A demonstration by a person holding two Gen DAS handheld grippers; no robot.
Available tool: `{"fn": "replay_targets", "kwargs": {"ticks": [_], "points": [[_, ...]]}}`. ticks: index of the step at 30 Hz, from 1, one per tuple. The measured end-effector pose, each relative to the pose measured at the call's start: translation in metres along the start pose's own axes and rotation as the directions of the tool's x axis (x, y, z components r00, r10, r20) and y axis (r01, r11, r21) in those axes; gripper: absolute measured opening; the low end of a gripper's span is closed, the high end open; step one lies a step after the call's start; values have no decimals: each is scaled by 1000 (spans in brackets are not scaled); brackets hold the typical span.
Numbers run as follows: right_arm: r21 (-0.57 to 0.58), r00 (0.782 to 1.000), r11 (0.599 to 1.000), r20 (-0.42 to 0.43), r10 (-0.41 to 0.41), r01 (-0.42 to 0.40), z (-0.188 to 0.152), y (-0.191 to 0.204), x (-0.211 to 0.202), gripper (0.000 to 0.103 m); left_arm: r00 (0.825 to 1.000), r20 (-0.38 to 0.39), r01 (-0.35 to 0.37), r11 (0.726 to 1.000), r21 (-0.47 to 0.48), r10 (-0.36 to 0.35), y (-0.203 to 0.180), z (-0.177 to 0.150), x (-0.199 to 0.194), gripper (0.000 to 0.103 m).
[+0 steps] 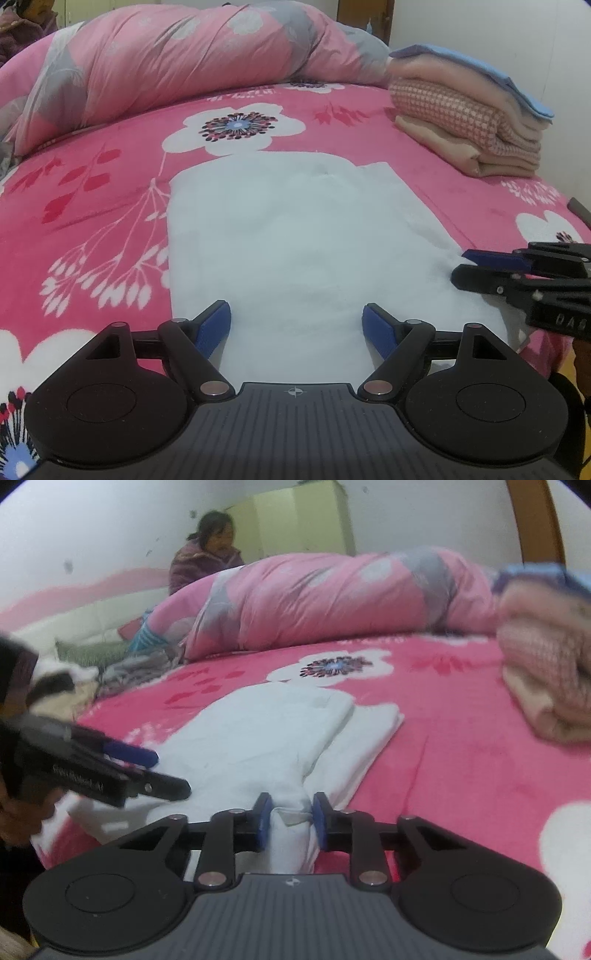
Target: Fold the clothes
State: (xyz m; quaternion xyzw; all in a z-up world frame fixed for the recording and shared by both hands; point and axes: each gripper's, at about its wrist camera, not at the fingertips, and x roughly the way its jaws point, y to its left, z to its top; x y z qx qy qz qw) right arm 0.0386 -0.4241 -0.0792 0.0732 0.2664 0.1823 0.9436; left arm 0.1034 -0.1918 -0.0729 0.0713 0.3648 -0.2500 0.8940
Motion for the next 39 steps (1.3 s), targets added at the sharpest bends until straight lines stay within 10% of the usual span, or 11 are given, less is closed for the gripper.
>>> {"fn": "replay_targets", "kwargs": {"ticks": [7, 12, 14, 20, 26, 29, 33, 39], "points": [[325, 984, 931, -5, 178, -167, 1, -36, 0, 5, 1000, 2, -2, 1000, 1, 2, -1, 0, 0, 80], [714, 939, 655, 9, 343, -246, -18, -89, 22, 6, 1000, 0, 2, 1000, 3, -2, 0, 0, -1, 80], [763, 936, 606, -5, 353, -225, -24, -96, 27, 6, 1000, -5, 3, 1000, 2, -3, 0, 0, 0, 80], [727, 972, 671, -19, 236, -149, -10, -91, 9, 36, 1000, -11, -4, 1000, 13, 5, -2, 0, 0, 80], [692, 999, 722, -16, 47, -23, -5, -88, -25, 38, 1000, -6, 1, 1000, 5, -1, 0, -2, 0, 80], [595, 997, 803, 31, -68, 36, 4, -68, -44, 36, 1000, -2, 6, 1000, -2, -6, 1, -2, 0, 80], [476, 983, 875, 184, -6, -84, 11, -30, -54, 25, 1000, 8, 15, 1000, -7, -15, 3, -4, -1, 80], [561, 998, 825, 40, 49, -63, -8, -30, -1, 3, 999, 17, 35, 999, -12, -35, 6, -4, -1, 80]]}}
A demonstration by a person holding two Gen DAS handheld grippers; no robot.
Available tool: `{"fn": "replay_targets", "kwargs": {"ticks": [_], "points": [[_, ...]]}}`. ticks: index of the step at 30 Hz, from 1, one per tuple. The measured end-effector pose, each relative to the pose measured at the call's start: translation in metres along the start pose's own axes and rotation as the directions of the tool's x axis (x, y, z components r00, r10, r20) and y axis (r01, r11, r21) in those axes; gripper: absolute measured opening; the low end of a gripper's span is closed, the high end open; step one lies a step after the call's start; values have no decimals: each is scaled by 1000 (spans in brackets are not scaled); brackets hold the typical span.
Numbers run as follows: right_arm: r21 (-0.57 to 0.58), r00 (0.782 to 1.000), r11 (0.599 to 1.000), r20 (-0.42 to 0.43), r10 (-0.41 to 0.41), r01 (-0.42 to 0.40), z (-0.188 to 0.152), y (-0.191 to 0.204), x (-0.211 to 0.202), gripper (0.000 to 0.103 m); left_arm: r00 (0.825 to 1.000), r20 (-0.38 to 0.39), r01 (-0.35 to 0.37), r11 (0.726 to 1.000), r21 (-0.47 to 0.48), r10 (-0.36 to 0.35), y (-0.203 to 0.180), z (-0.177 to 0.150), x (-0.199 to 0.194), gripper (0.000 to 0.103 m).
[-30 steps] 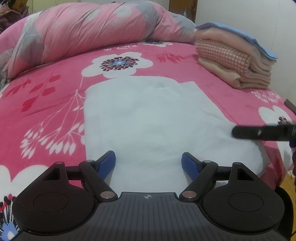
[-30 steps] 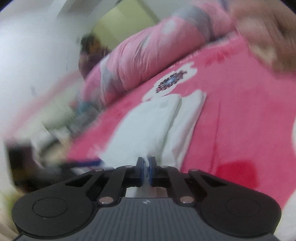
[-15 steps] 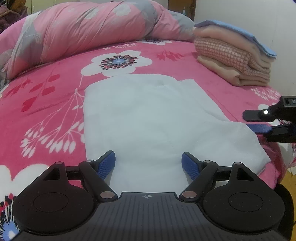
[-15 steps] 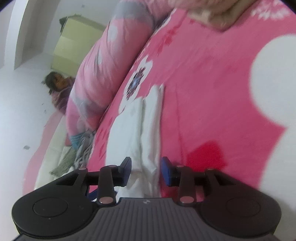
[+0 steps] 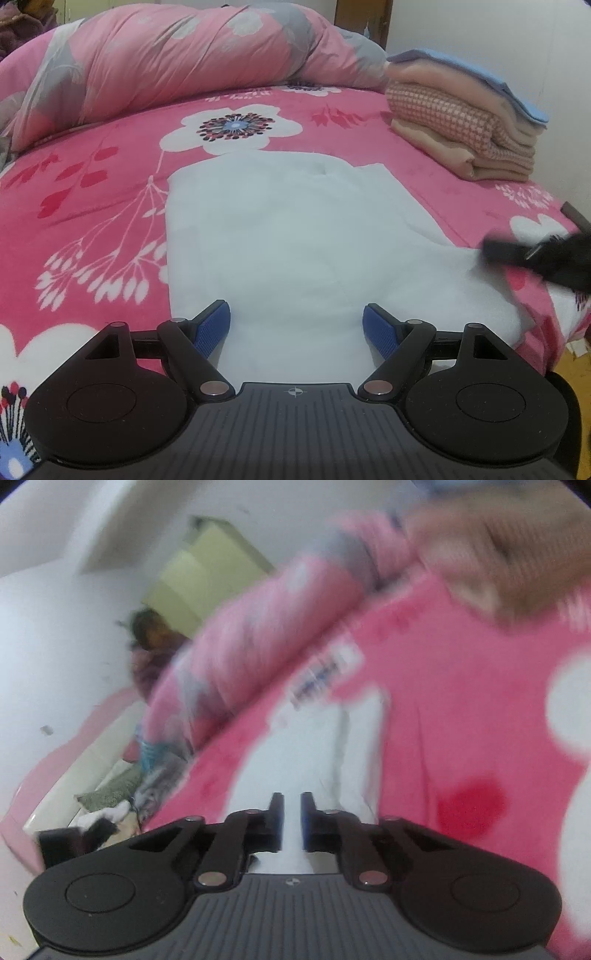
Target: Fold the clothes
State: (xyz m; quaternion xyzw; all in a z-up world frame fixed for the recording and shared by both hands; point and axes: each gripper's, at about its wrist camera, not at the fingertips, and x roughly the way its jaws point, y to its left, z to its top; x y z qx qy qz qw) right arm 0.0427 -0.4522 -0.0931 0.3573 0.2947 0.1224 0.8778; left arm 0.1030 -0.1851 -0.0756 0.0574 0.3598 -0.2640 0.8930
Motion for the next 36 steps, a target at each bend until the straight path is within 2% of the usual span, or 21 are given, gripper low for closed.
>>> {"fn": "replay_targets", "kwargs": {"ticks": [1, 2, 8, 10, 13, 15, 17, 21, 23, 25, 27, 29, 31, 34, 36], "points": [[38, 999, 999, -21, -35, 35, -1, -9, 8, 0, 1000, 2, 5, 1000, -2, -5, 1, 0, 0, 80], [87, 999, 996, -27, -30, 32, -3, -18, 12, 0, 1000, 4, 11, 1000, -2, -11, 1, 0, 0, 80], [276, 999, 960, -3, 52, -49, 0, -40, 9, 0, 999, 42, 33, 999, -13, -32, 8, 0, -6, 80], [301, 996, 950, 18, 85, -86, 0, -41, 1, 0, 998, 61, 34, 999, -30, -32, 11, 0, -13, 80], [280, 993, 953, 53, 103, -114, 1, -33, -11, 0, 995, 90, 38, 998, -53, -34, 15, -2, -25, 80], [256, 991, 958, 69, 113, -127, 0, -31, -19, 0, 994, 105, 36, 998, -61, -30, 18, -6, -31, 80], [211, 994, 972, 62, 95, -106, -2, -24, -20, 0, 993, 111, 37, 997, -72, -29, 18, -13, -38, 80], [54, 999, 999, 38, -5, 3, -13, -4, -25, 0, 992, 120, 38, 997, -61, -31, 18, -30, -47, 80], [-45, 997, 996, 31, -72, 73, -22, 8, -24, 0, 993, 119, 32, 998, -48, -26, 18, -39, -49, 80], [-167, 987, 973, 30, -155, 158, -33, 20, -19, 0, 995, 99, 30, 998, -52, -24, 22, -45, -44, 80], [-304, 973, 924, 47, -227, 231, -45, 30, -14, 0, 996, 89, 32, 997, -72, -25, 26, -50, -39, 80], [-396, 961, 876, 80, -265, 274, -53, 41, -10, 0, 996, 90, 35, 996, -86, -27, 29, -53, -38, 80], [-424, 953, 854, 97, -288, 302, -56, 48, -14, 0, 994, 102, 34, 995, -91, -24, 29, -54, -44, 80], [-414, 948, 853, 142, -284, 317, -57, 57, -26, 0, 990, 136, 45, 996, -81, -34, 30, -55, -55, 80], [-413, 945, 852, 182, -270, 323, -59, 59, -33, 0, 990, 132, 51, 996, -76, -41, 30, -57, -55, 80]]}}
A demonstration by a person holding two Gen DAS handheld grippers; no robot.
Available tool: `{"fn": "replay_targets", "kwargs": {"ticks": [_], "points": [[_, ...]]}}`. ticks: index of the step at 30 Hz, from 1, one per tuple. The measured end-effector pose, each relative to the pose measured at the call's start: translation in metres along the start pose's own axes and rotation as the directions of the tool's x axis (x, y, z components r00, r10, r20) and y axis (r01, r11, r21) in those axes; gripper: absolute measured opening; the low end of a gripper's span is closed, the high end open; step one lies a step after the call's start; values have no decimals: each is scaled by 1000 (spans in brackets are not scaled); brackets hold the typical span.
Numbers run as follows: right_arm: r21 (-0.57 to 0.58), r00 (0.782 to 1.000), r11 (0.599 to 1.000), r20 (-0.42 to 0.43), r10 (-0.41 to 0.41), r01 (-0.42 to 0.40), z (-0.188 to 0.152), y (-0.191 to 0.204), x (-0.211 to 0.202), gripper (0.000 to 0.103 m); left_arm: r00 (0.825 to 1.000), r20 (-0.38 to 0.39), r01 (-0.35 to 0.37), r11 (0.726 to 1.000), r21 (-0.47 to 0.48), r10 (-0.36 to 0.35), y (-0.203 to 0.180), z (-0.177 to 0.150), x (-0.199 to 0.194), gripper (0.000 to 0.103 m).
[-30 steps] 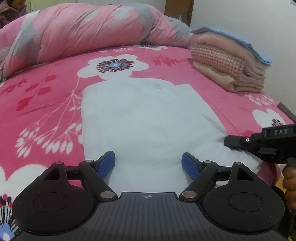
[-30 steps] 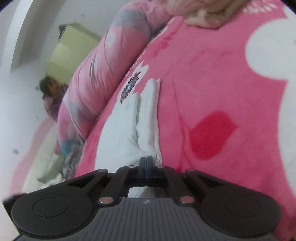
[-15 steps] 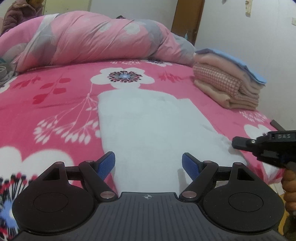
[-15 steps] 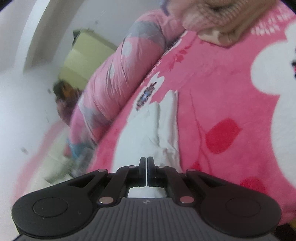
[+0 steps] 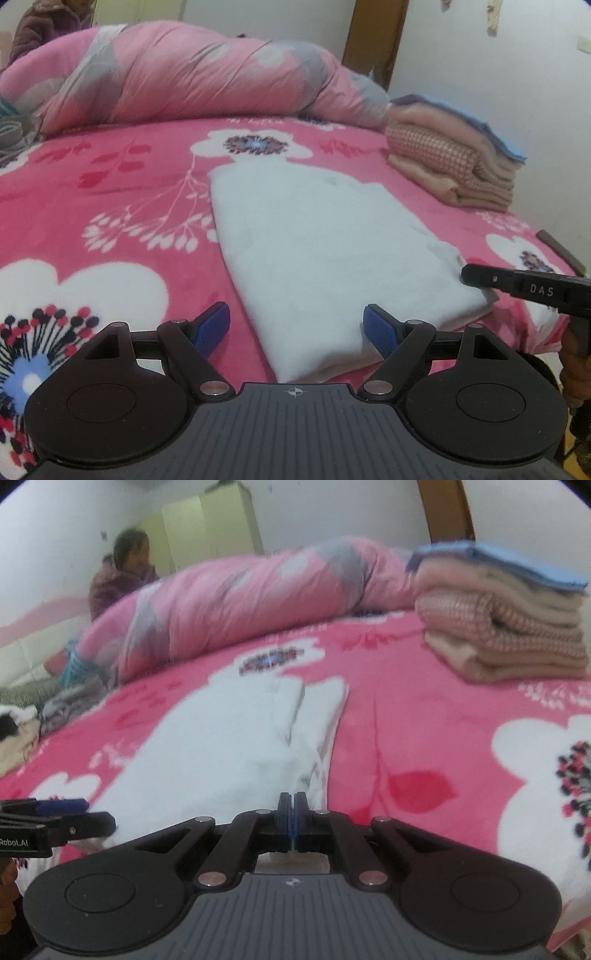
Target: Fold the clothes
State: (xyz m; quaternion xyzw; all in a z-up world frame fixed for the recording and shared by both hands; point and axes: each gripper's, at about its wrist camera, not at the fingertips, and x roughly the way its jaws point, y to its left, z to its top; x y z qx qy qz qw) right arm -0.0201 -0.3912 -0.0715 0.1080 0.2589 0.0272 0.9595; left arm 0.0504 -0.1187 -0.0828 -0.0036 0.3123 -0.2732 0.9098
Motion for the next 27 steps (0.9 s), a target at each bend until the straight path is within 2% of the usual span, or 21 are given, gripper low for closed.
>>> {"fn": "replay_targets", "kwargs": {"ticks": [4, 9, 15, 22, 25, 27], "points": [[-20, 998, 998, -2, -55, 55, -10, 2, 4, 0, 999, -34, -9, 1000, 7, 9, 0, -10, 7, 81], [-67, 993, 991, 23, -112, 114, -23, 8, 11, 0, 1000, -20, -23, 999, 25, 24, -2, -14, 8, 82], [20, 996, 996, 42, -84, 83, -24, -6, 6, 1, 999, 3, -48, 999, -25, 48, -1, -13, -5, 83], [115, 984, 991, 155, -88, 71, -35, -15, -17, 2, 991, 84, -102, 993, -52, 106, -1, -11, -32, 83], [125, 976, 989, 195, -99, 75, -37, -13, -24, 2, 987, 107, -112, 991, -76, 120, -2, -7, -40, 91], [135, 973, 988, 204, -104, 77, -38, -14, -27, 4, 980, 124, -147, 986, -80, 156, -5, -4, -47, 98]]}}
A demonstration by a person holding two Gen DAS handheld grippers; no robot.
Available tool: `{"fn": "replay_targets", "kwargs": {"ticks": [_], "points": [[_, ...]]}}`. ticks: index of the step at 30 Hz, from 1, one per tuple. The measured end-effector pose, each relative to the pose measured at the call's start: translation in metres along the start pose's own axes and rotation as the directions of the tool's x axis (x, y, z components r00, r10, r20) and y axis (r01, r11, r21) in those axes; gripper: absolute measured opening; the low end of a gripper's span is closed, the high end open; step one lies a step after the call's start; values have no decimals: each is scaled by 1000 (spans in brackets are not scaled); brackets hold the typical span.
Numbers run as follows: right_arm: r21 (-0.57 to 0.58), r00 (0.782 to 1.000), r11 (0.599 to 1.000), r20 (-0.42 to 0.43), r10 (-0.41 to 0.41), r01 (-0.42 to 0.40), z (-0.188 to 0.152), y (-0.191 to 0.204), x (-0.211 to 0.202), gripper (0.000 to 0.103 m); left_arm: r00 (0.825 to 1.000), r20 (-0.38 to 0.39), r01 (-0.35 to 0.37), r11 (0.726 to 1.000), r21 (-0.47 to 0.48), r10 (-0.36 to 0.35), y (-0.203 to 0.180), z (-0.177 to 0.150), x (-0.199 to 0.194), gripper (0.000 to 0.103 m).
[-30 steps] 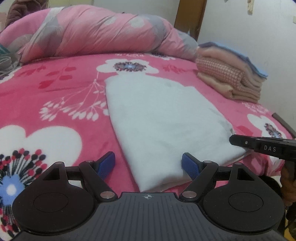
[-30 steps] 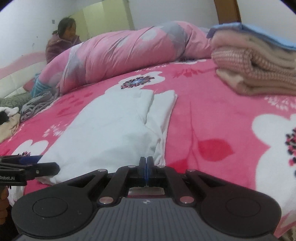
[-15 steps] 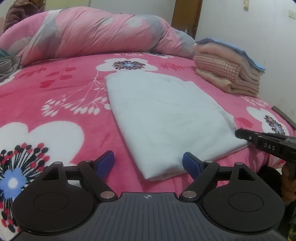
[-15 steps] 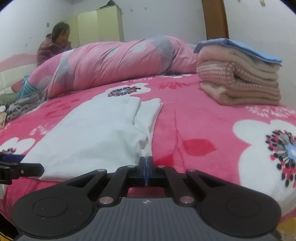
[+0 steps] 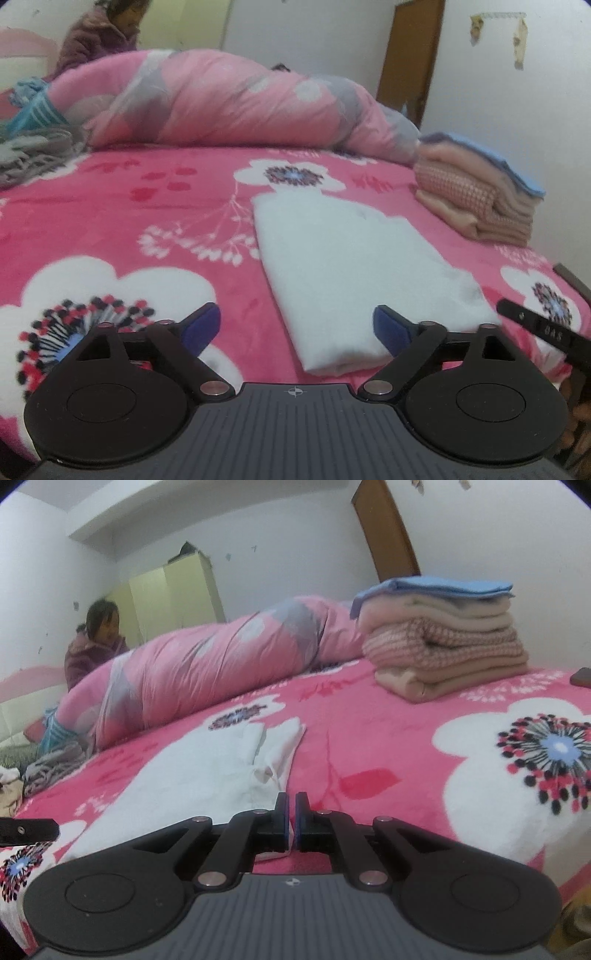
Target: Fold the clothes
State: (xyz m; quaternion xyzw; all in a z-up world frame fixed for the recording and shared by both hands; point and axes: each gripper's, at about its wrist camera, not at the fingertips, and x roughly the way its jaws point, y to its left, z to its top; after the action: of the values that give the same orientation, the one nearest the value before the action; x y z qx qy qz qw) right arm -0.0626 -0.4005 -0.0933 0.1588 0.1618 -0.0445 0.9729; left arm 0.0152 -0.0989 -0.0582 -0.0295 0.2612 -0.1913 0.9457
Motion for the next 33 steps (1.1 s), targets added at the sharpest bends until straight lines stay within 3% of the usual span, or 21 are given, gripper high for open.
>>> {"fn": "replay_targets", "kwargs": {"ticks": [4, 8, 10, 18, 19, 20, 23, 28, 33], "points": [[16, 997, 998, -41, -60, 61, -3, 1, -5, 33, 999, -11, -36, 999, -15, 35, 1, 9, -8, 101], [15, 992, 996, -91, -84, 85, -9, 6, -20, 38, 997, -76, -11, 999, -31, 9, 6, 12, -11, 103], [32, 992, 997, -102, -69, 72, -9, 6, -29, 52, 995, -97, -2, 1000, -21, 0, 6, 11, -11, 103], [54, 995, 996, -85, -59, 64, 23, 14, -45, 84, 994, -112, -18, 999, -28, 14, 6, 12, -13, 103], [48, 994, 996, -85, -66, 71, 27, 16, -45, 95, 994, -109, -18, 999, -26, 15, 6, 13, -14, 103], [41, 993, 996, -86, -75, 78, 30, 18, -44, 100, 995, -102, -16, 1000, -14, 15, 4, 13, -15, 103], [10, 991, 994, -72, -108, 109, 33, 26, -42, 103, 995, -96, -6, 1000, 18, 8, -2, 12, -17, 103], [38, 983, 987, -103, -149, 154, 36, 29, -38, 103, 987, -156, 31, 999, -16, -34, -2, 10, -13, 103], [66, 976, 982, -138, -166, 177, 41, 27, -38, 103, 983, -183, 9, 1000, -4, -9, -3, 7, -15, 103]]}}
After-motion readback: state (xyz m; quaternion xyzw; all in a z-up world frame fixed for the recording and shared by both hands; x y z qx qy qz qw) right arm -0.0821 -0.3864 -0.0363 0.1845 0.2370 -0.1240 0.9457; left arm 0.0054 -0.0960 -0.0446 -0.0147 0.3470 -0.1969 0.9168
